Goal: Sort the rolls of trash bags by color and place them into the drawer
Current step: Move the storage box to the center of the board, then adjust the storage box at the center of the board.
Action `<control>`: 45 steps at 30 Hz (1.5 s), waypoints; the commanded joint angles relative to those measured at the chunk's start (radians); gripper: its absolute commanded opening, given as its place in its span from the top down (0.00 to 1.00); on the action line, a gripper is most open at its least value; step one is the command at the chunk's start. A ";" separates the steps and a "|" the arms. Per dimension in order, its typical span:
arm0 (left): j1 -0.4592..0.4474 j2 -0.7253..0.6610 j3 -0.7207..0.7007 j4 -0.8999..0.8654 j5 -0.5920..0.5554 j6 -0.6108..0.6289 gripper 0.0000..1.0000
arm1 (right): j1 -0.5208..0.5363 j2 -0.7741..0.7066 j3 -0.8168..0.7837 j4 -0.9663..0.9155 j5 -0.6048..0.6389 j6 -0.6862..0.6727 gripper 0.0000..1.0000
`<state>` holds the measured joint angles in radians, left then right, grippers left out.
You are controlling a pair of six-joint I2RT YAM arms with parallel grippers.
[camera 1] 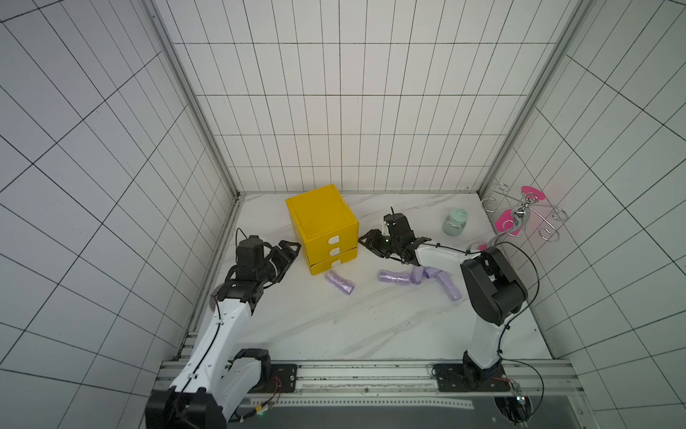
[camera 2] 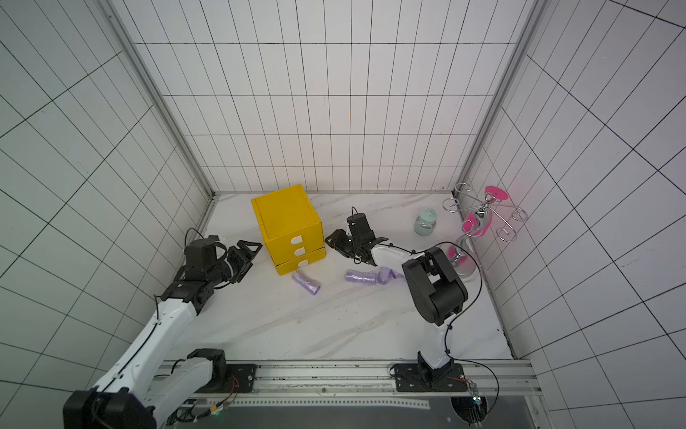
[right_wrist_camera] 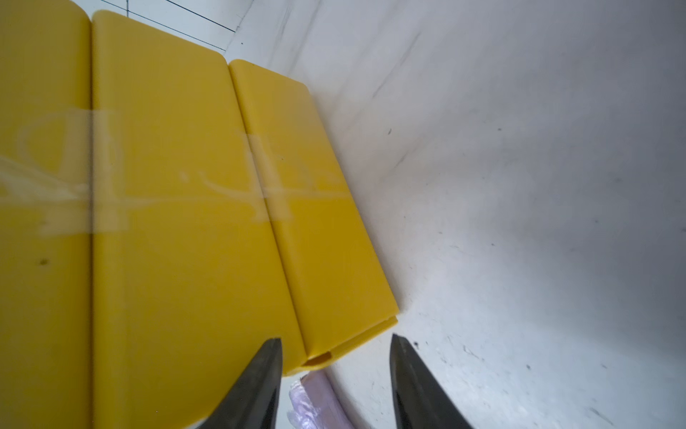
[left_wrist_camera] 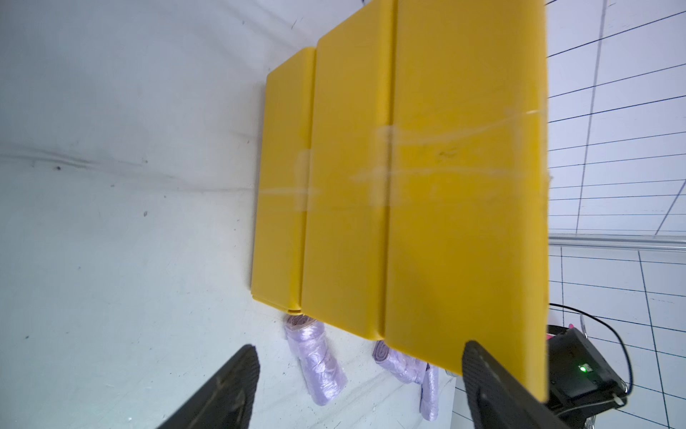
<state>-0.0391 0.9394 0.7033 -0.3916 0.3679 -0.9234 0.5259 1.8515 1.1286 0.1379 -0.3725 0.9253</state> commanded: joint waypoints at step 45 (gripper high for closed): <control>-0.033 0.477 0.502 -0.226 -0.108 0.412 0.16 | 0.045 0.204 0.190 0.035 -0.097 0.040 0.63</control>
<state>-0.0677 1.3949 1.1923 -0.6044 0.2699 -0.5339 0.5468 2.0895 1.3560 0.1383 -0.4484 0.9585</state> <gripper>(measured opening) 0.841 0.373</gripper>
